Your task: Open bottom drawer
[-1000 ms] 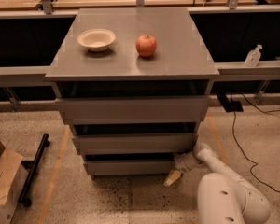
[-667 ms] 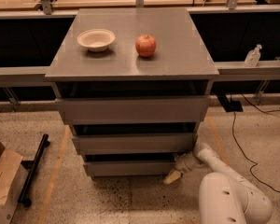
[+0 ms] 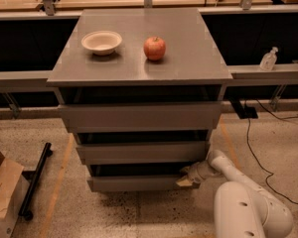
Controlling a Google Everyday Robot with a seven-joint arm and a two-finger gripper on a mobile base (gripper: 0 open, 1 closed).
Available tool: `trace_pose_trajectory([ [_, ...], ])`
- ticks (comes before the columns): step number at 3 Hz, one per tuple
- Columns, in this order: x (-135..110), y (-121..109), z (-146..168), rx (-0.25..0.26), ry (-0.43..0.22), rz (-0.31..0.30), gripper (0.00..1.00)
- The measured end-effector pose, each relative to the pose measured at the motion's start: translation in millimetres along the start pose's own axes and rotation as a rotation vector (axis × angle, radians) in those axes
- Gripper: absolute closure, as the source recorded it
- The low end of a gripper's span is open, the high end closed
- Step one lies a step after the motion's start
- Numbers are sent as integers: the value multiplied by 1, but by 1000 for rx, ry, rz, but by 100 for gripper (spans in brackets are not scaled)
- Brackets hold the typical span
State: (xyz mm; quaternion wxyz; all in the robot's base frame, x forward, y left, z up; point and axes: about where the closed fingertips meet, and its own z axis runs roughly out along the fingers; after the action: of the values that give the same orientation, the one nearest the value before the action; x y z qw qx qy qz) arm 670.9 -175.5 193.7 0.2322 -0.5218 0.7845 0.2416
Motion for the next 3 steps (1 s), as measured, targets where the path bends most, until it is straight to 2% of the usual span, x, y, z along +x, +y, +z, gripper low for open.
trace_pose_trajectory([
  [1, -1, 0, -1, 0, 0, 0, 87],
  [2, -1, 0, -1, 0, 0, 0, 85],
  [3, 1, 3, 3, -22, 6, 10, 62],
])
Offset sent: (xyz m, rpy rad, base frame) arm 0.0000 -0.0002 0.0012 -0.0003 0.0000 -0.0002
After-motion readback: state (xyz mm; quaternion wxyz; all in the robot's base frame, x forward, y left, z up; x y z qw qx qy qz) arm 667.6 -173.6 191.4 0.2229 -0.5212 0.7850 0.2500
